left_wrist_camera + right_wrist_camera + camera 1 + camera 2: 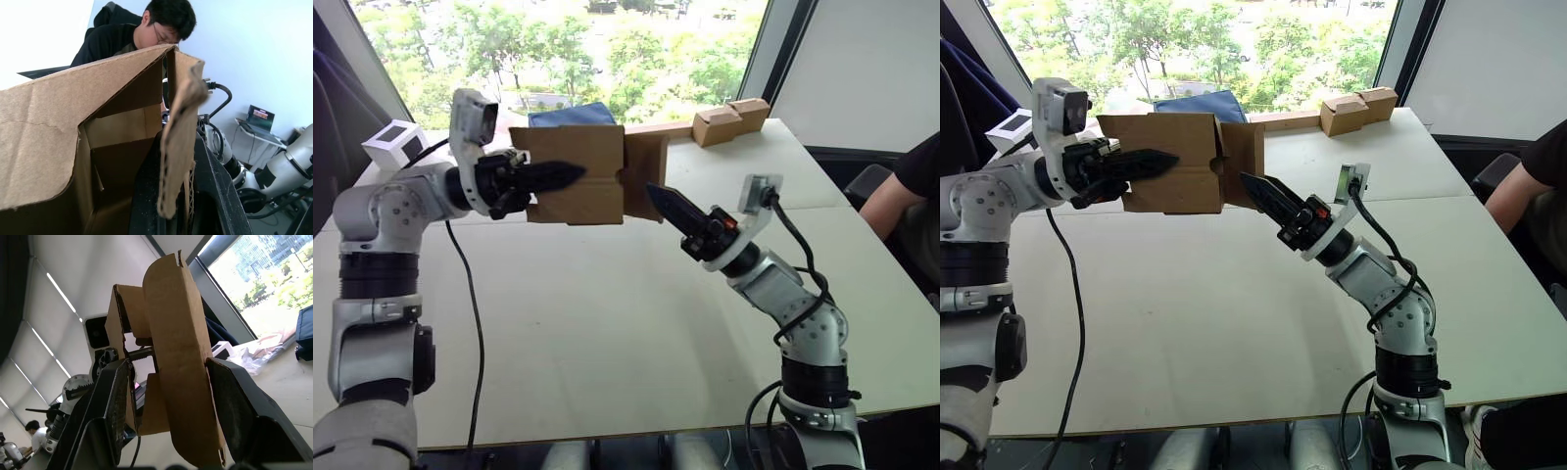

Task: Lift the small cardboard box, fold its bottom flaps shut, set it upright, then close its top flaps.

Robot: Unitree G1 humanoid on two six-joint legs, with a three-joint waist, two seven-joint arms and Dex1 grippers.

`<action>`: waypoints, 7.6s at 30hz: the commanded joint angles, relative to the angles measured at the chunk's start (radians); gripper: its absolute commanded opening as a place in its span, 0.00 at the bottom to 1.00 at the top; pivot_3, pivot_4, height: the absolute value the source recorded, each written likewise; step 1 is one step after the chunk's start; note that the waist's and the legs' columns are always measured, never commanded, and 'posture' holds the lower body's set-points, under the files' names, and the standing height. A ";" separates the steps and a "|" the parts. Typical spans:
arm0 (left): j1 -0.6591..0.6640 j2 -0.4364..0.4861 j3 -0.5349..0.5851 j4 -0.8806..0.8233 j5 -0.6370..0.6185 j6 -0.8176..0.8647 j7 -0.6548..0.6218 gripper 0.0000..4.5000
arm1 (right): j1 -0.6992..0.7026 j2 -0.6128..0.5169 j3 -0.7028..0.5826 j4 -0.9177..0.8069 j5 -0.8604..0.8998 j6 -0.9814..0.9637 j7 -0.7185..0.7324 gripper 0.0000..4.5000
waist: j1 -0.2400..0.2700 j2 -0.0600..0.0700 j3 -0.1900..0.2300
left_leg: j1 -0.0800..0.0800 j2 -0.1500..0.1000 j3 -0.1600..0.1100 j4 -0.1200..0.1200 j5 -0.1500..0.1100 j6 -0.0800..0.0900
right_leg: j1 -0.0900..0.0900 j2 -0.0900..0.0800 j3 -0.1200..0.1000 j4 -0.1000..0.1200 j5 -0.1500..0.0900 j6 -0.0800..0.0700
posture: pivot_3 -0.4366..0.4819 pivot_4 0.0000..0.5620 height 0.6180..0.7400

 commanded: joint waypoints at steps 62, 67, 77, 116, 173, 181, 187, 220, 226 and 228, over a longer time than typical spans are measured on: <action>-0.009 -0.080 0.002 0.007 0.060 -0.119 0.041 0.00 | 0.066 0.267 0.171 0.003 0.059 -0.092 -0.075 0.34 | -0.001 0.000 0.000 | 0.000 0.000 0.000 0.000 0.000 0.000 | 0.000 0.000 0.000 0.000 0.000 0.000 | 0.48 0.27 0.98; -0.011 -0.072 0.015 0.009 0.054 -0.111 0.041 0.00 | 0.078 0.230 0.137 -0.027 0.051 -0.097 -0.072 0.34 | -0.001 0.000 0.000 | 0.000 0.000 0.000 0.000 0.000 0.000 | 0.000 0.000 0.000 0.000 0.000 0.000 | 0.48 0.27 0.98; -0.003 -0.064 0.059 -0.009 0.000 -0.044 0.070 0.00 | 0.109 0.099 0.007 -0.088 0.125 -0.119 -0.121 0.23 | -0.001 0.000 0.000 | 0.000 0.000 0.000 0.000 0.000 0.000 | 0.000 0.000 0.000 0.000 0.000 0.000 | 0.48 0.27 0.98; -0.183 0.164 -0.705 -0.297 0.646 -0.170 -0.139 0.00 | 0.257 -0.899 0.234 -0.263 -0.596 -0.089 0.356 0.02 | 0.004 0.002 0.002 | 0.000 0.001 0.000 -0.001 -0.002 0.003 | 0.003 0.004 0.000 -0.007 -0.002 0.002 | 0.48 0.27 0.98; 0.745 -0.012 0.012 -0.610 0.496 -0.110 0.467 0.01 | 0.000 -0.366 0.437 0.223 -0.980 -0.363 0.383 0.00 | 0.011 -0.001 0.003 | -0.005 -0.001 -0.004 0.012 -0.002 0.003 | 0.003 -0.004 0.001 0.001 -0.002 0.002 | 0.48 0.27 0.98; 0.792 -0.067 -0.079 -0.582 0.500 -0.175 0.527 0.01 | -0.012 -0.284 0.472 0.320 -1.022 -0.402 0.405 0.00 | 0.006 0.000 0.002 | -0.004 -0.001 -0.004 0.011 -0.002 0.002 | 0.002 -0.004 0.001 0.001 -0.002 0.002 | 0.48 0.27 0.98; 0.768 -0.062 -0.142 -0.548 0.499 -0.212 0.512 0.01 | 0.055 -0.282 0.478 0.191 -0.964 -0.336 0.470 0.00 | 0.008 0.000 0.002 | -0.004 -0.001 -0.004 0.010 -0.002 0.002 | 0.002 -0.004 0.000 0.001 -0.002 0.002 | 0.48 0.27 0.98; 0.678 0.094 -0.049 -0.465 0.381 -0.242 0.356 0.01 | 0.089 -0.470 0.335 0.030 -0.926 -0.225 0.527 0.00 | 0.007 0.000 0.002 | -0.004 -0.001 -0.004 0.010 -0.002 0.003 | 0.003 -0.005 0.000 0.000 -0.002 0.002 | 0.48 0.27 0.98; 0.548 0.086 -0.008 -0.514 0.237 -0.146 0.329 0.01 | -0.048 -0.392 0.277 0.107 -0.866 -0.235 0.512 0.00 | 0.006 -0.001 0.002 | -0.004 -0.001 -0.004 0.010 -0.002 0.003 | 0.003 -0.005 0.000 0.000 -0.002 0.002 | 0.48 0.27 0.98; 0.521 0.081 -0.022 -0.507 0.238 -0.145 0.342 0.01 | -0.070 -0.374 0.286 0.113 -0.858 -0.235 0.520 0.00 | 0.005 -0.001 0.002 | -0.004 -0.001 -0.004 0.009 -0.002 0.003 | 0.002 -0.004 0.000 0.000 -0.002 0.002 | 0.48 0.27 0.98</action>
